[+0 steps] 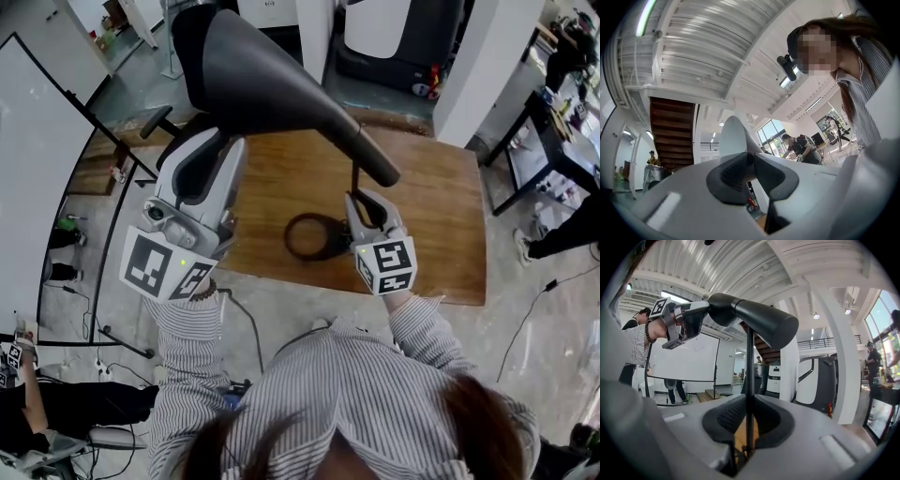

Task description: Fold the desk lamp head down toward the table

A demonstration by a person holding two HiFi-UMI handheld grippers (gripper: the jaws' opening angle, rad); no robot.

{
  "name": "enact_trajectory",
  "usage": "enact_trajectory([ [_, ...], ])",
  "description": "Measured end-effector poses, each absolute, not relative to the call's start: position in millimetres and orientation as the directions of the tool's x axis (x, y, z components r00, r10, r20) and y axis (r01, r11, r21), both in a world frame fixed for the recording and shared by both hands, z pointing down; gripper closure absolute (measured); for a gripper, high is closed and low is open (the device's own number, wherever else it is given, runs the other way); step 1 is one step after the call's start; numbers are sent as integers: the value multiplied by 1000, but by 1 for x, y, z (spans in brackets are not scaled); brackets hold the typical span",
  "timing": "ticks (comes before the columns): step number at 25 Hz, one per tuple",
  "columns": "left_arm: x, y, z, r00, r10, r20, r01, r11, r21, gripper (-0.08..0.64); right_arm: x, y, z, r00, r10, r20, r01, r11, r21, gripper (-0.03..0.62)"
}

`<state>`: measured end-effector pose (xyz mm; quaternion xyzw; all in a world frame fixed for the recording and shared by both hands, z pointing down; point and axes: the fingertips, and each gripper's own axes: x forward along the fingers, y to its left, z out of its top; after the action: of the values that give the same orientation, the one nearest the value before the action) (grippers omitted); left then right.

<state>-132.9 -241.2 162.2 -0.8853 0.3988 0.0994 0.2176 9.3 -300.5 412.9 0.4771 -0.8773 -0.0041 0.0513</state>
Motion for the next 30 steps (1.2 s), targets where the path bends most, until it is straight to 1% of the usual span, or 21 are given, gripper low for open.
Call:
enact_trajectory([
  [14,-137,-244,173,675,-631,-381,-732,-637,-243,514,13,-301,413,-544,-835,82,-835,549,50,548],
  [30,-156,-244,225,604,-688,-402,-758,-652,-23,517,12,-298,414,-556,-827,76,-828,560,37,549],
])
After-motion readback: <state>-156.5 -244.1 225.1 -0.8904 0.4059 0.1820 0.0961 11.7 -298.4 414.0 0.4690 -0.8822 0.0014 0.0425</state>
